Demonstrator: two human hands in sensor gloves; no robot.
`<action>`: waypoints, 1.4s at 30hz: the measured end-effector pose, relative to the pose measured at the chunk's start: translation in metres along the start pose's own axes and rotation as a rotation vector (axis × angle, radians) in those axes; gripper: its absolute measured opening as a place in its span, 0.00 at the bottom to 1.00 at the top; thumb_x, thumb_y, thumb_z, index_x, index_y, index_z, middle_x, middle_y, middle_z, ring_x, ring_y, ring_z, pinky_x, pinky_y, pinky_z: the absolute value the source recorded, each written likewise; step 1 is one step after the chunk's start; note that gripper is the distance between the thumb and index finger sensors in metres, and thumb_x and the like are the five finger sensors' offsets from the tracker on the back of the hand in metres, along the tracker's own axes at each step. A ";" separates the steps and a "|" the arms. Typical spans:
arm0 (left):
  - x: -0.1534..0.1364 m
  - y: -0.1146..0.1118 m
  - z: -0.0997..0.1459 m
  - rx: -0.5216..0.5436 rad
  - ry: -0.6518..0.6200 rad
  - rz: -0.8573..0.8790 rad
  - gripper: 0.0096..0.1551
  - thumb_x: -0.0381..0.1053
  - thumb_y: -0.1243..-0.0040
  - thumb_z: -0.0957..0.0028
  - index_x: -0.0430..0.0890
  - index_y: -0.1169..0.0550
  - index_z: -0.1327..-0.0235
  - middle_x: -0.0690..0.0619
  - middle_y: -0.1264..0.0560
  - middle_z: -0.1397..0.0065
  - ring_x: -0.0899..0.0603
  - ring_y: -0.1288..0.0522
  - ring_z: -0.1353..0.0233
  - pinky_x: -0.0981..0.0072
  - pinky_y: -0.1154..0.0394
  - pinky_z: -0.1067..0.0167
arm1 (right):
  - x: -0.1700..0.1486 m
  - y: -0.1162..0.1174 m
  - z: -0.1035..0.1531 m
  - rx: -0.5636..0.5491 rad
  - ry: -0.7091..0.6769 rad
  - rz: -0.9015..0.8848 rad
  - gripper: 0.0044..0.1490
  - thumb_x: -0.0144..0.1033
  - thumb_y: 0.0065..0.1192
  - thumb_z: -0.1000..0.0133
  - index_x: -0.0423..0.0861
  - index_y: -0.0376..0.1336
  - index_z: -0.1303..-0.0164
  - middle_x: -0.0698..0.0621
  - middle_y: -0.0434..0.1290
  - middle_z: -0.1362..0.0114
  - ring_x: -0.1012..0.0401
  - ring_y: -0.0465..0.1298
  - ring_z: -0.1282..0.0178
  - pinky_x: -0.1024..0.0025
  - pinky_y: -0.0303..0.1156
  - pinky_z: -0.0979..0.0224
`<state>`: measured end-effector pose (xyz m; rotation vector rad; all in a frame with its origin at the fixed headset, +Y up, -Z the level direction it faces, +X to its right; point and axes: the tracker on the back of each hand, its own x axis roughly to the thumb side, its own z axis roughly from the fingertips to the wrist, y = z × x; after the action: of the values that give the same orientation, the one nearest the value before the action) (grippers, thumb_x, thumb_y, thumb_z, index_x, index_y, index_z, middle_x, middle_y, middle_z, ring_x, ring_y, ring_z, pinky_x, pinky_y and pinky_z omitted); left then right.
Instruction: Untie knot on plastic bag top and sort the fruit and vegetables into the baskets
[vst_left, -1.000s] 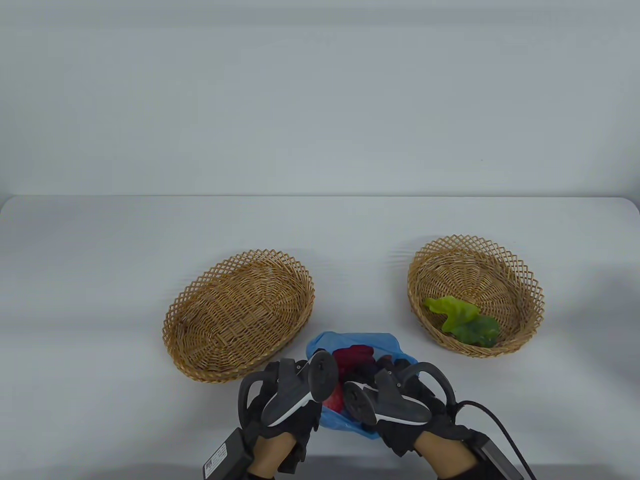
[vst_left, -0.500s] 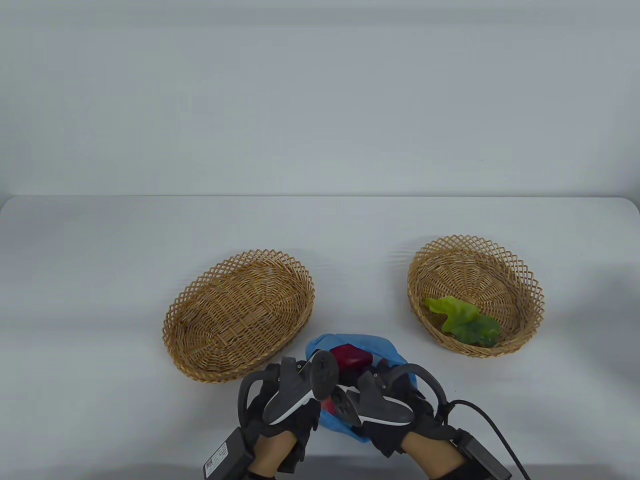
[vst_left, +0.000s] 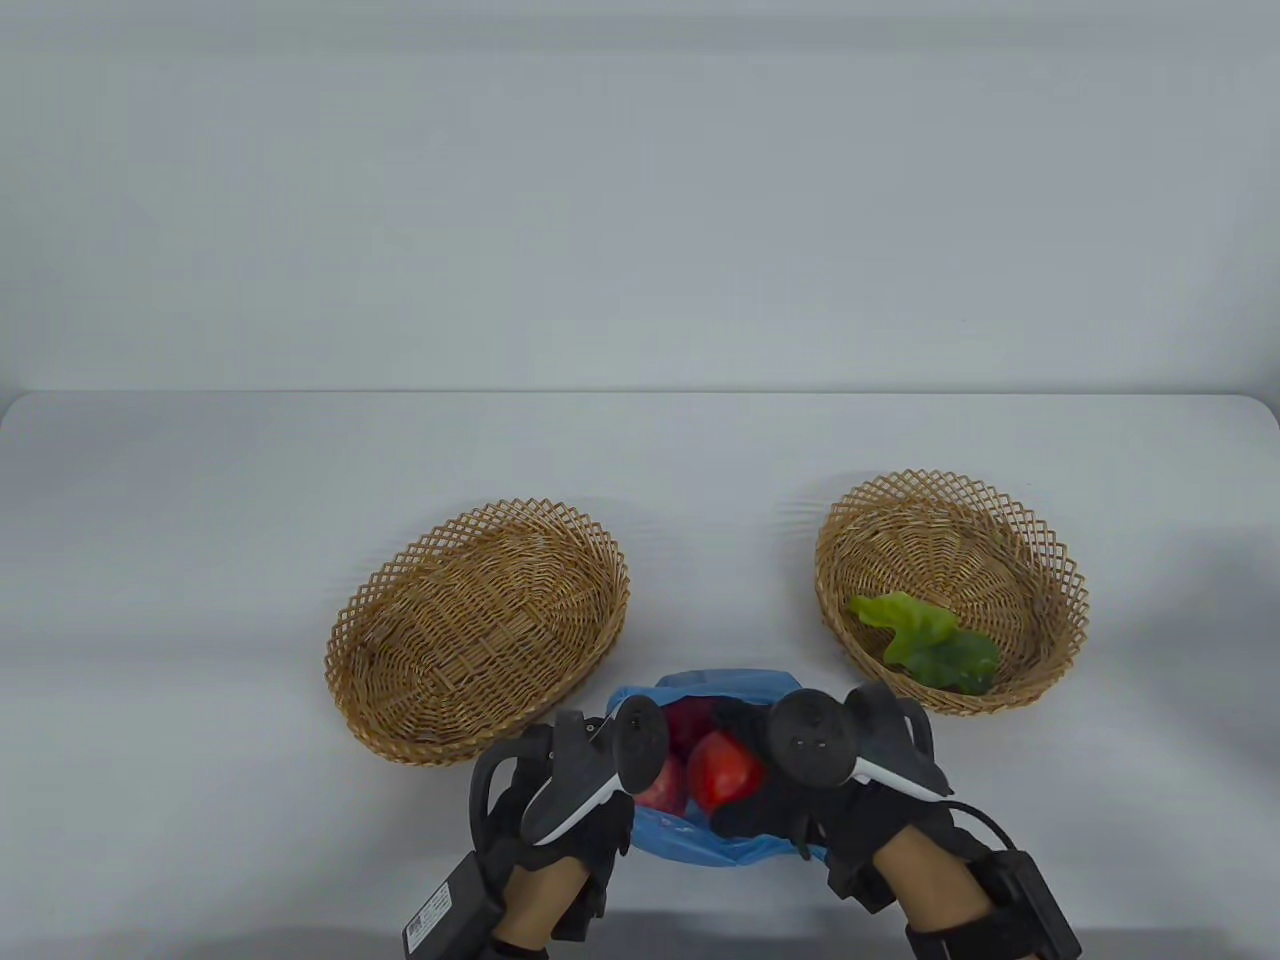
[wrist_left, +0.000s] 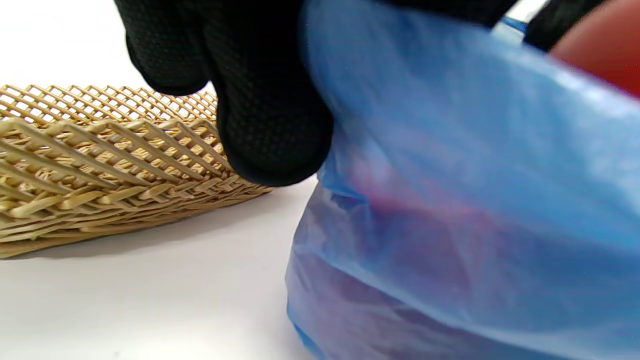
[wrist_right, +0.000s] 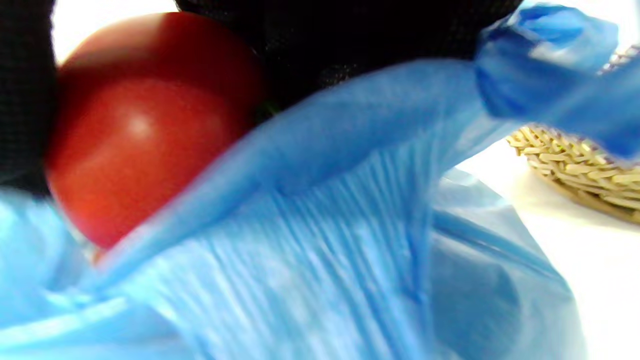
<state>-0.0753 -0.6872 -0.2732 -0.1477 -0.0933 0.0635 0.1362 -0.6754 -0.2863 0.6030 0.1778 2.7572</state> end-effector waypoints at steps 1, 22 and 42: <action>0.000 0.000 0.000 -0.002 0.002 -0.002 0.36 0.49 0.32 0.50 0.54 0.32 0.27 0.57 0.17 0.40 0.51 0.13 0.51 0.47 0.28 0.28 | -0.005 -0.005 0.001 -0.018 -0.001 -0.053 0.63 0.69 0.76 0.66 0.52 0.55 0.23 0.42 0.73 0.25 0.51 0.79 0.35 0.49 0.74 0.32; 0.001 0.003 0.003 0.020 -0.022 0.013 0.36 0.49 0.32 0.50 0.54 0.32 0.27 0.57 0.16 0.40 0.51 0.13 0.51 0.47 0.28 0.28 | -0.124 -0.066 0.044 -0.642 0.571 -0.060 0.62 0.69 0.74 0.60 0.46 0.55 0.22 0.37 0.73 0.27 0.47 0.79 0.39 0.47 0.74 0.37; 0.000 0.005 0.007 0.029 -0.041 0.036 0.36 0.49 0.32 0.51 0.53 0.32 0.27 0.56 0.16 0.40 0.50 0.13 0.52 0.46 0.28 0.29 | -0.144 -0.033 0.025 -0.530 0.803 0.199 0.50 0.47 0.74 0.52 0.46 0.53 0.23 0.36 0.60 0.19 0.41 0.68 0.22 0.42 0.67 0.27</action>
<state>-0.0757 -0.6810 -0.2675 -0.1194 -0.1311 0.1034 0.2799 -0.6894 -0.3252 -0.6572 -0.4502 2.8825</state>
